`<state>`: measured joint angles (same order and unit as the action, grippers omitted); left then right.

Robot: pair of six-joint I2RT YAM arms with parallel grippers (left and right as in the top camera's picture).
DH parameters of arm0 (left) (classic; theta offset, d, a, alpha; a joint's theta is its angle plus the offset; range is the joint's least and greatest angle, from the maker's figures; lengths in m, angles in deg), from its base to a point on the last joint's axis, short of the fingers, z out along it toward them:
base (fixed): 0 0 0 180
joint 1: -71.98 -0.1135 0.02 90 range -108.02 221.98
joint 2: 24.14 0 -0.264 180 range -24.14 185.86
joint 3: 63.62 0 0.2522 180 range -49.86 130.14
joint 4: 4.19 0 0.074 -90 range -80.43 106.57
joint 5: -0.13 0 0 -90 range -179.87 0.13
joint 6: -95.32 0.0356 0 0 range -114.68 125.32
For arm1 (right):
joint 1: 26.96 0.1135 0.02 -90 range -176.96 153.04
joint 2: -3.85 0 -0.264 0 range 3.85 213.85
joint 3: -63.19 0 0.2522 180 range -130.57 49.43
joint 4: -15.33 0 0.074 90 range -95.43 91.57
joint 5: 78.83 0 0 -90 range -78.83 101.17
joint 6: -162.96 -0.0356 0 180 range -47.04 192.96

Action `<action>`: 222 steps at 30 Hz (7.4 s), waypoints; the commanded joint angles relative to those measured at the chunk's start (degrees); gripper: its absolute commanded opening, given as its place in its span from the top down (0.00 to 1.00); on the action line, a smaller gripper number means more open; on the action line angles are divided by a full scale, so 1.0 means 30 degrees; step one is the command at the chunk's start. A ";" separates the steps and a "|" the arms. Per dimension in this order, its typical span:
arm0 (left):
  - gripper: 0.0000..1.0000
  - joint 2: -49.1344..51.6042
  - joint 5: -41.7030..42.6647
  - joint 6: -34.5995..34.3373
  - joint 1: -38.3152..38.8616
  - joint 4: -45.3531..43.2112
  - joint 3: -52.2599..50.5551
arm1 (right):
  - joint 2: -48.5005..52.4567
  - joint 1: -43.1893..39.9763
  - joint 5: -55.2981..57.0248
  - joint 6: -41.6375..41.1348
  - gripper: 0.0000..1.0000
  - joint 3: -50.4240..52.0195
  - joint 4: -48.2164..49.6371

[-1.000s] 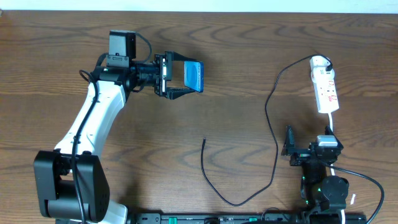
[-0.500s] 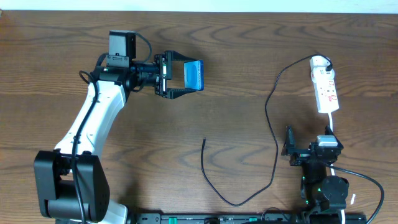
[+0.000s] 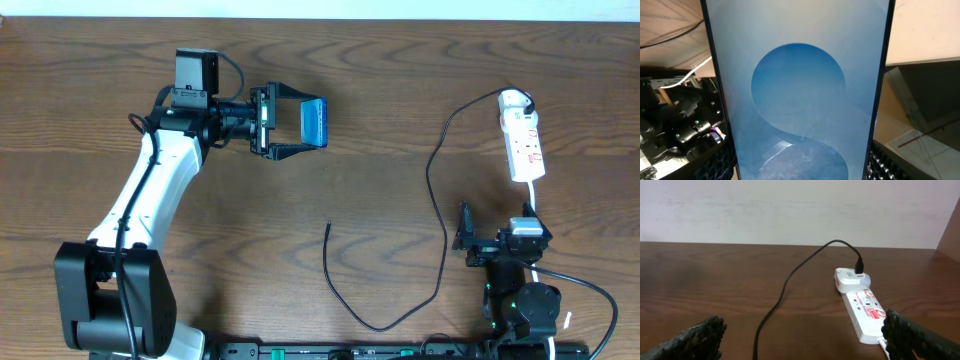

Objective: Plug charger to phone and switch on socket
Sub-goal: 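Hold the phone upright in the air with the left gripper, then rotate the held phone with the left gripper, raise the right arm, then move the open right gripper toward the phone held by the left gripper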

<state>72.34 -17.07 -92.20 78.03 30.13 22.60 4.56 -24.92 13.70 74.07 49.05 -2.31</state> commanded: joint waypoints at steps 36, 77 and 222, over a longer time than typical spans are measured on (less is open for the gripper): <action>0.93 -0.0481 0.0882 0.0335 -0.0073 -0.0109 0.0095 | -0.0109 -0.0189 -0.0029 -0.0066 0.01 0.0029 -0.0073; 0.92 -0.0481 0.0539 0.2237 -0.0073 -0.0109 0.0095 | -0.0109 -0.0189 -0.0022 -0.0066 0.01 0.0022 -0.0073; 0.93 -0.0481 -1.0717 0.8109 -0.0007 -0.2674 0.0095 | 2.5361 0.2601 -1.8149 -0.8153 0.01 -1.6961 0.5377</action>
<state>72.34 -49.55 -66.73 78.05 22.61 22.58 80.32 -17.72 -40.31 51.12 -0.46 14.28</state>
